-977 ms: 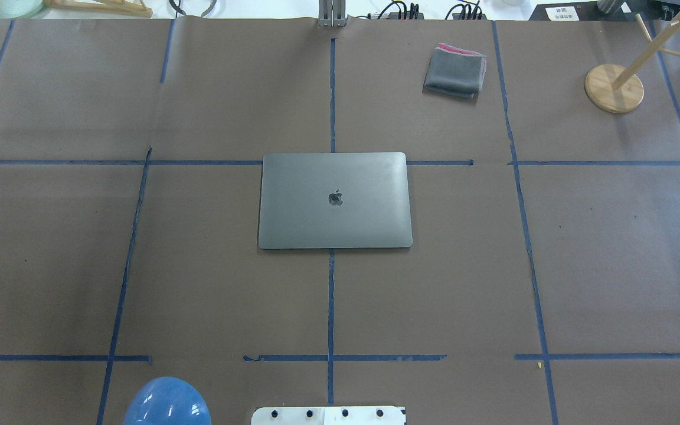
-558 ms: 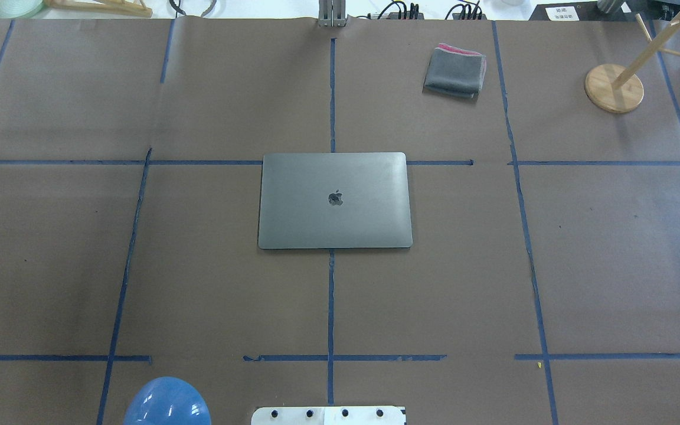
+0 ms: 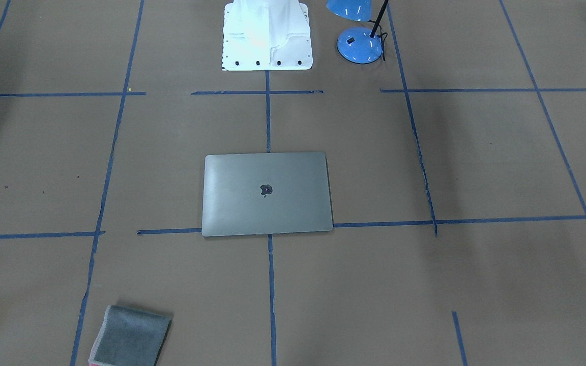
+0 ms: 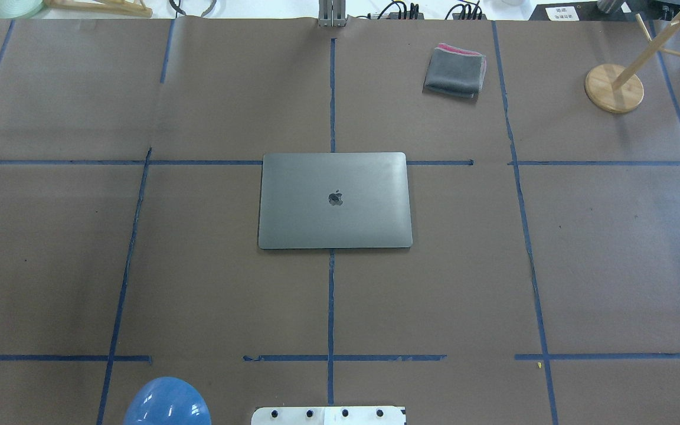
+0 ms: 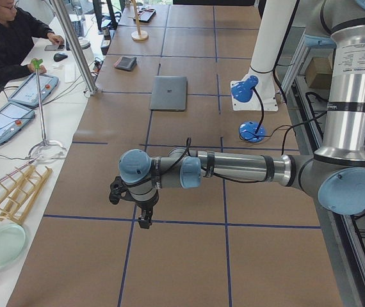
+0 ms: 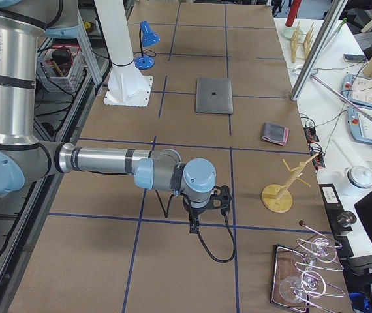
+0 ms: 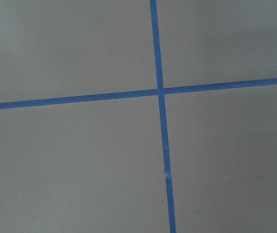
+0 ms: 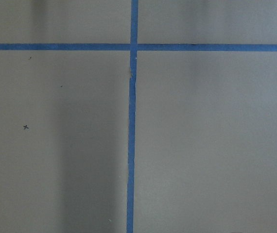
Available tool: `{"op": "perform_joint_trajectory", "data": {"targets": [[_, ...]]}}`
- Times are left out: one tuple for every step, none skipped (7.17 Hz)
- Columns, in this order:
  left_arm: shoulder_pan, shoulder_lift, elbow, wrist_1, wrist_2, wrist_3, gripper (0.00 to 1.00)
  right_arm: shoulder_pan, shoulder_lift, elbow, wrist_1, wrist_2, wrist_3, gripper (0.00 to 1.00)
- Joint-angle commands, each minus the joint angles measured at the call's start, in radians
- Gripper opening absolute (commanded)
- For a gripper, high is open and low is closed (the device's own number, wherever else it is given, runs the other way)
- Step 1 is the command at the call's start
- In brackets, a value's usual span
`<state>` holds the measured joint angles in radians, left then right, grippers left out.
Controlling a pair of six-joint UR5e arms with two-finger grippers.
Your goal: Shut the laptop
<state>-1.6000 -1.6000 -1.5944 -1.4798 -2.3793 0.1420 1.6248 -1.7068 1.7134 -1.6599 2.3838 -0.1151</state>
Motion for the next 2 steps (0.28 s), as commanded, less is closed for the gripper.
{"op": "perform_joint_trajectory", "data": {"targets": [[0.0,0.0,0.001,-0.001,0.0,0.001,1.0,0.003,0.003,0.005,0.0,0.002,0.0,1.0],[0.0,0.0,0.002,-0.001,0.0,-0.001,1.0,0.003,0.003,0.005,0.0,0.002,0.0,1.0]]}}
